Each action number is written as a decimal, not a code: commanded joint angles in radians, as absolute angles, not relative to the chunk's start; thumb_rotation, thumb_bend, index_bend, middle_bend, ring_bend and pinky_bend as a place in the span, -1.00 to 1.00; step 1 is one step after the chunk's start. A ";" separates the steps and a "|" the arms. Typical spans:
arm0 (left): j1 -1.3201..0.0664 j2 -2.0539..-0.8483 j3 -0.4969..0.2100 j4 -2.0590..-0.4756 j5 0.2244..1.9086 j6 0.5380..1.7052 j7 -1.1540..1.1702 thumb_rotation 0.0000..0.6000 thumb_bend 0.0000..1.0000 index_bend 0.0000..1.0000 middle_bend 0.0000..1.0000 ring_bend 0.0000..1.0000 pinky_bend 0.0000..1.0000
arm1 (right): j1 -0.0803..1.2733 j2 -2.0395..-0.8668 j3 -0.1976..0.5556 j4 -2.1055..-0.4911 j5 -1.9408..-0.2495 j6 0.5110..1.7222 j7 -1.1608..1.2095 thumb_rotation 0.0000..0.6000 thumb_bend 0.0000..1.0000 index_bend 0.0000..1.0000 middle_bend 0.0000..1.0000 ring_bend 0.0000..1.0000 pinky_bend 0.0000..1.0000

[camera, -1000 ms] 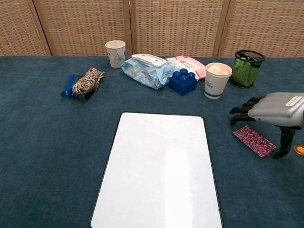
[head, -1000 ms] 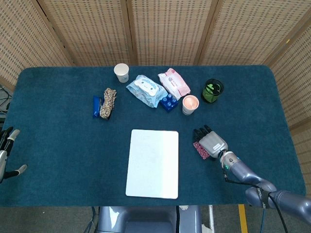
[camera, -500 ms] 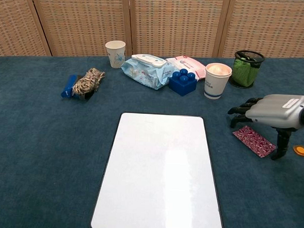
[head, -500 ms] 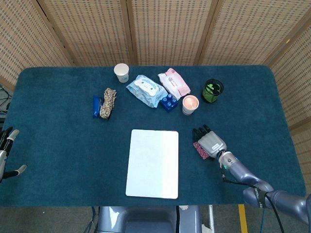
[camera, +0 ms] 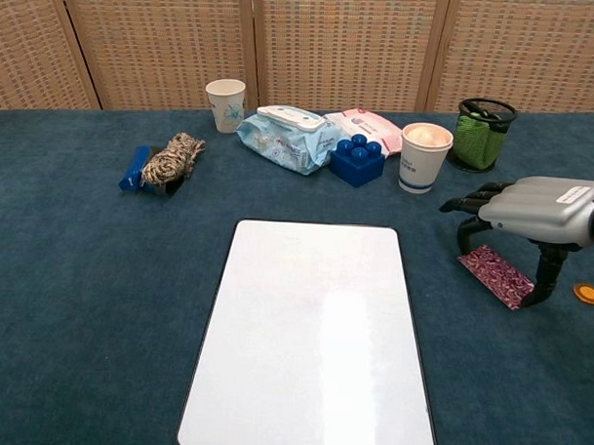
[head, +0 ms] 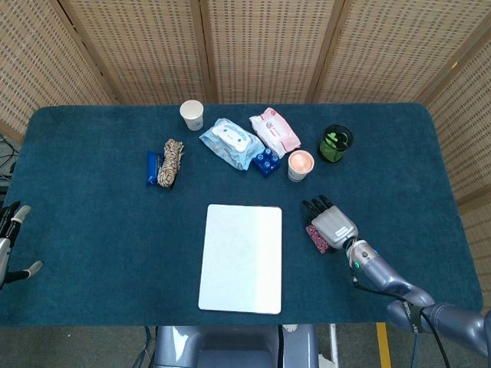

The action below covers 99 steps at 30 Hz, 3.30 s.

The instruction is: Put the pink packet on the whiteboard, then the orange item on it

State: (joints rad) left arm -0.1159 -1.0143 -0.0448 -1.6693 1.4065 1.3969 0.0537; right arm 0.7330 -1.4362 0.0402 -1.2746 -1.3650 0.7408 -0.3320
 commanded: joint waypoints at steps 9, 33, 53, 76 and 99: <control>-0.116 -1.011 -0.045 -1.673 1.407 1.396 0.051 1.00 -1.00 -1.00 -1.00 -1.00 -1.00 | 0.748 -1.382 0.069 -1.388 -1.384 0.781 -0.320 1.00 -0.89 0.09 -1.00 -1.00 -1.00; -0.112 -0.992 -0.042 -1.669 1.410 1.391 0.006 1.00 -1.00 -1.00 -1.00 -1.00 -1.00 | 0.925 -1.607 0.129 -1.640 -0.935 0.851 -0.860 1.00 -0.95 -0.68 -1.00 -1.00 -1.00; -0.109 -0.987 -0.038 -1.674 1.417 1.393 0.001 1.00 -1.00 -1.00 -1.00 -1.00 -1.00 | 0.861 -1.391 0.094 -1.793 -0.775 1.010 -0.862 1.00 -0.91 -0.62 -1.00 -1.00 -1.00; -0.111 -0.993 -0.029 -1.693 1.430 1.391 0.040 1.00 -1.00 -1.00 -1.00 -1.00 -1.00 | 0.587 -1.307 -0.067 -1.397 -1.205 0.980 -0.224 1.00 -0.48 -0.13 -1.00 -1.00 -0.99; -0.112 -0.991 -0.026 -1.694 1.434 1.388 0.030 1.00 -1.00 -1.00 -1.00 -1.00 -1.00 | 0.566 -1.388 -0.042 -1.253 -1.250 0.925 -0.173 1.00 -0.33 -0.13 -1.00 -1.00 -0.99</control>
State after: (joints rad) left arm -0.1120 -0.9906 -0.0263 -1.6944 1.4343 1.3881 0.0296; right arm 0.5651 -1.3871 -0.0431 -1.2542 -1.2514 0.9270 -0.1712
